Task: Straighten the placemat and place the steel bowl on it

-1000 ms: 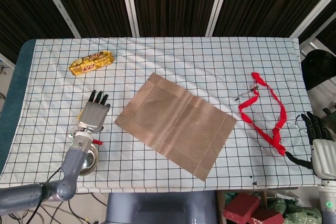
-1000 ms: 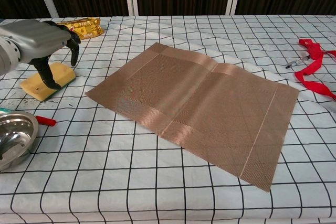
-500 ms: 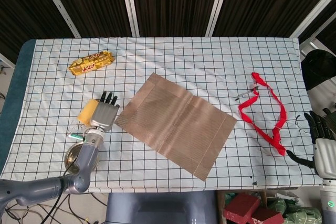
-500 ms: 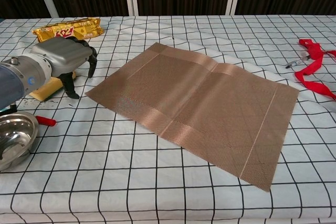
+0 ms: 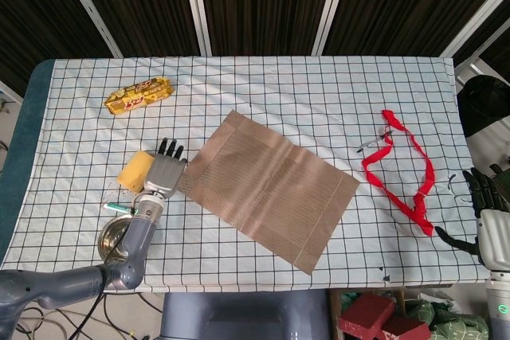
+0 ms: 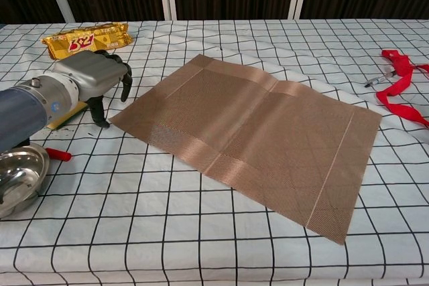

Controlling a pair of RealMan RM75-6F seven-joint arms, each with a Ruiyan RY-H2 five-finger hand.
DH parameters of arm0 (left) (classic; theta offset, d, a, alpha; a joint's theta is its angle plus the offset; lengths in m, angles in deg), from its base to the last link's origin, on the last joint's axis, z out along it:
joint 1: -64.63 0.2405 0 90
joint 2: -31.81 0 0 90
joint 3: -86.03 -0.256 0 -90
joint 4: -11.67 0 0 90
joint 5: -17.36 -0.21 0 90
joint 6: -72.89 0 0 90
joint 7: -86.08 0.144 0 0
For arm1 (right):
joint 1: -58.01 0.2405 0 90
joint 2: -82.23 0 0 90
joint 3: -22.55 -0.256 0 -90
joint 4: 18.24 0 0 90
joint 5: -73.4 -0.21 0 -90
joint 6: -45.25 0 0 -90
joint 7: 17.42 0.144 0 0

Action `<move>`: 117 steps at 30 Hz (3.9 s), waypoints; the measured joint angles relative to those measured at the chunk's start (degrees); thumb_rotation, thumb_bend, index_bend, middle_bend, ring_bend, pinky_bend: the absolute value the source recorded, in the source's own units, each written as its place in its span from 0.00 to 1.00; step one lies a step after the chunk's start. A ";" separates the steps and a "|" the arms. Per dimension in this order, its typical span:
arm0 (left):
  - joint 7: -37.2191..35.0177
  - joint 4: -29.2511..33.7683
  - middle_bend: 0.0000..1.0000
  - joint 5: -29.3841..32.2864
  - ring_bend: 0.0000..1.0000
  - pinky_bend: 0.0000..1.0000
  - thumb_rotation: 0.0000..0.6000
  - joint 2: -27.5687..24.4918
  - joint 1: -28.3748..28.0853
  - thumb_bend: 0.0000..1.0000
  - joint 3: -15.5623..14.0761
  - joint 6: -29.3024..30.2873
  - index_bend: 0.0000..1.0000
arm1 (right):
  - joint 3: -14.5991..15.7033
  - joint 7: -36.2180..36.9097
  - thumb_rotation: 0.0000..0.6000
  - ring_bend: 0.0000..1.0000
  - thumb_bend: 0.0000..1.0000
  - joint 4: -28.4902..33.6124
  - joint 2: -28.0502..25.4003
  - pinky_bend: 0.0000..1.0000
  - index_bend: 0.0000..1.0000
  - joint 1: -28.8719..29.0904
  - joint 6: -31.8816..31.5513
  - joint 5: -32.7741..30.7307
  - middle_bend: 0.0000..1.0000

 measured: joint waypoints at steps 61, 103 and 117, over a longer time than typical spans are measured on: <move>-2.41 1.29 0.21 -1.85 0.02 0.07 1.00 -1.10 -0.53 0.48 -0.78 -0.96 0.56 | -0.52 3.27 1.00 0.00 0.10 1.44 -0.79 0.16 0.00 -0.43 1.54 -0.04 0.00; 1.65 40.63 0.22 -17.82 0.02 0.07 1.00 -17.15 6.33 0.48 -14.15 6.11 0.57 | -1.11 2.99 1.00 0.00 0.10 0.94 -0.68 0.16 0.00 -0.49 1.60 -0.80 0.00; 1.99 44.18 0.22 -21.02 0.02 0.07 1.00 -17.33 8.13 0.48 -17.90 5.98 0.57 | -1.12 3.04 1.00 0.00 0.10 1.11 -0.74 0.16 0.00 -0.52 1.71 -0.89 0.00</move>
